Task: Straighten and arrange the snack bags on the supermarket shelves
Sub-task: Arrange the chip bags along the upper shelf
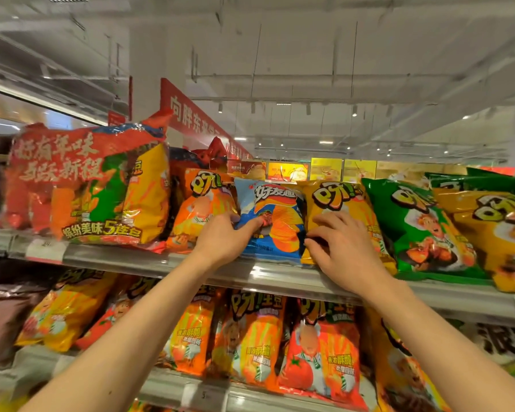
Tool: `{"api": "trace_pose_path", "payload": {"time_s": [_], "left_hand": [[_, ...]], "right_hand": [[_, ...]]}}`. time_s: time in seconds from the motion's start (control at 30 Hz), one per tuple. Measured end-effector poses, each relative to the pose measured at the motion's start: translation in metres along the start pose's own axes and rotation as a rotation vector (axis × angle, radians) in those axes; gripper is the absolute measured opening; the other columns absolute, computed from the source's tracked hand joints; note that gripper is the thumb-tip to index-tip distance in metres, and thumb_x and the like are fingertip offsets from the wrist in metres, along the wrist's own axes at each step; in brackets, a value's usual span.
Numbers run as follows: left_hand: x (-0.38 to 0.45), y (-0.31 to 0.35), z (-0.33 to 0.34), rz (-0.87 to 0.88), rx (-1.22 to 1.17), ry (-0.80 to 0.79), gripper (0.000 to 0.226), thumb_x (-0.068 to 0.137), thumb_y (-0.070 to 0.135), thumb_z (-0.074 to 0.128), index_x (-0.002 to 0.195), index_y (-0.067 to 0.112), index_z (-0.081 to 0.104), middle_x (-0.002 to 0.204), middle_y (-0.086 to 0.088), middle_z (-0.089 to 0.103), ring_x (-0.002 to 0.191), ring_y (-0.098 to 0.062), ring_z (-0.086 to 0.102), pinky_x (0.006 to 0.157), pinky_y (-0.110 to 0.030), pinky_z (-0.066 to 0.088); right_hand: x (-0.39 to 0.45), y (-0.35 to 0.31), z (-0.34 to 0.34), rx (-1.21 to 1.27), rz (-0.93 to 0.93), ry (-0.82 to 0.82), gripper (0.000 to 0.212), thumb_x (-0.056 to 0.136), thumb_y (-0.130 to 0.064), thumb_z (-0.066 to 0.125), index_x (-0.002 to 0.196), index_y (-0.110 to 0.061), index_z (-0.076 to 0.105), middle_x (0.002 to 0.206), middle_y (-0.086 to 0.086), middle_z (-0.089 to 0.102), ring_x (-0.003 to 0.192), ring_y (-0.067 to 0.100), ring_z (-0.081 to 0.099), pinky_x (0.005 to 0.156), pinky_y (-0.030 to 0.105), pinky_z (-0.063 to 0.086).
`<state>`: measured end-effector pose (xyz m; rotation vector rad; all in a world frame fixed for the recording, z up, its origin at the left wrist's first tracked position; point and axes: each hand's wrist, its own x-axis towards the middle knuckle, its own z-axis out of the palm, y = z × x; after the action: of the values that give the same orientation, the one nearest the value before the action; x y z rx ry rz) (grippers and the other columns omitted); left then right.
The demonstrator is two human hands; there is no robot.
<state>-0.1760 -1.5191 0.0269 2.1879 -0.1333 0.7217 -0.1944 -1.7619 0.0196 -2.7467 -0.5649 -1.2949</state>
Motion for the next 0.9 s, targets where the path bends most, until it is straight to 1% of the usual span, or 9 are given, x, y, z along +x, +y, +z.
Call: {"api": "trace_pose_path", "payload": {"time_s": [0.07,0.17,0.33,0.47,0.6,0.63,0.73,0.83,0.9], "left_hand": [[-0.001,0.001,0.002,-0.001,-0.009,0.016,0.073,0.089,0.071,0.06,0.134,0.013,0.057,0.118,-0.004,0.066,0.109,-0.024,0.063,0.09,-0.039,0.052],[0.0,0.001,0.005,-0.004,-0.073,0.027,0.069,0.09,0.065,0.064,0.134,0.012,0.057,0.121,-0.005,0.067,0.111,-0.025,0.065,0.095,-0.043,0.054],[-0.005,-0.003,0.003,0.018,-0.231,0.125,0.064,0.091,0.057,0.069,0.135,0.012,0.055,0.119,-0.005,0.066,0.109,-0.023,0.065,0.089,-0.039,0.053],[-0.007,-0.006,-0.006,0.052,-0.285,0.231,0.064,0.092,0.053,0.07,0.139,0.013,0.052,0.118,0.007,0.056,0.106,-0.011,0.056,0.087,-0.03,0.042],[-0.013,-0.011,-0.021,0.053,-0.39,0.272,0.07,0.092,0.051,0.071,0.146,0.012,0.052,0.131,0.004,0.06,0.121,-0.012,0.059,0.104,-0.035,0.05],[-0.017,-0.01,-0.024,0.06,-0.421,0.267,0.066,0.092,0.05,0.071,0.144,0.014,0.054,0.13,0.006,0.063,0.119,-0.008,0.063,0.102,-0.033,0.053],[-0.027,-0.01,-0.027,0.122,-0.516,0.225,0.044,0.094,0.042,0.072,0.131,0.023,0.06,0.111,0.023,0.066,0.098,0.015,0.067,0.079,-0.01,0.055],[-0.038,-0.008,-0.025,0.124,-0.59,0.166,0.05,0.093,0.043,0.071,0.137,0.021,0.061,0.122,0.011,0.072,0.112,-0.003,0.069,0.096,-0.03,0.058],[-0.045,-0.006,-0.023,0.153,-0.625,0.143,0.04,0.093,0.042,0.071,0.13,0.027,0.064,0.114,0.019,0.075,0.109,0.001,0.069,0.096,-0.03,0.058]], "right_hand": [[-0.001,0.001,0.001,0.026,0.009,0.014,0.03,0.1,-0.04,0.056,0.117,-0.024,0.075,0.138,-0.003,0.061,0.136,0.022,0.043,0.107,0.041,0.031],[-0.002,0.001,0.002,0.06,0.017,0.046,0.03,0.099,-0.039,0.058,0.117,-0.022,0.075,0.136,-0.002,0.062,0.135,0.022,0.044,0.107,0.041,0.031],[-0.002,0.001,0.0,0.131,0.043,0.045,0.028,0.099,-0.036,0.06,0.118,-0.021,0.075,0.136,-0.003,0.063,0.136,0.02,0.044,0.107,0.039,0.03],[0.002,-0.001,-0.006,0.245,0.109,0.032,0.028,0.1,-0.036,0.058,0.121,-0.023,0.072,0.135,-0.004,0.063,0.136,0.019,0.044,0.11,0.038,0.029],[0.011,-0.009,-0.018,0.374,0.215,0.009,0.033,0.1,-0.04,0.058,0.128,-0.025,0.067,0.134,0.0,0.064,0.133,0.022,0.048,0.112,0.045,0.037],[0.013,-0.013,-0.021,0.405,0.23,0.011,0.035,0.1,-0.041,0.057,0.13,-0.025,0.066,0.134,0.0,0.064,0.132,0.022,0.049,0.111,0.045,0.039],[0.019,-0.025,-0.023,0.529,0.253,0.032,0.043,0.099,-0.048,0.056,0.135,-0.025,0.062,0.133,-0.002,0.064,0.123,0.016,0.054,0.099,0.035,0.046],[0.025,-0.041,-0.022,0.77,0.286,-0.007,0.067,0.093,-0.064,0.056,0.145,-0.023,0.052,0.138,-0.006,0.062,0.124,0.01,0.058,0.105,0.036,0.048],[0.025,-0.049,-0.021,0.933,0.297,-0.056,0.076,0.083,-0.078,0.055,0.144,-0.032,0.051,0.135,-0.014,0.064,0.123,0.004,0.06,0.107,0.035,0.049]]}}
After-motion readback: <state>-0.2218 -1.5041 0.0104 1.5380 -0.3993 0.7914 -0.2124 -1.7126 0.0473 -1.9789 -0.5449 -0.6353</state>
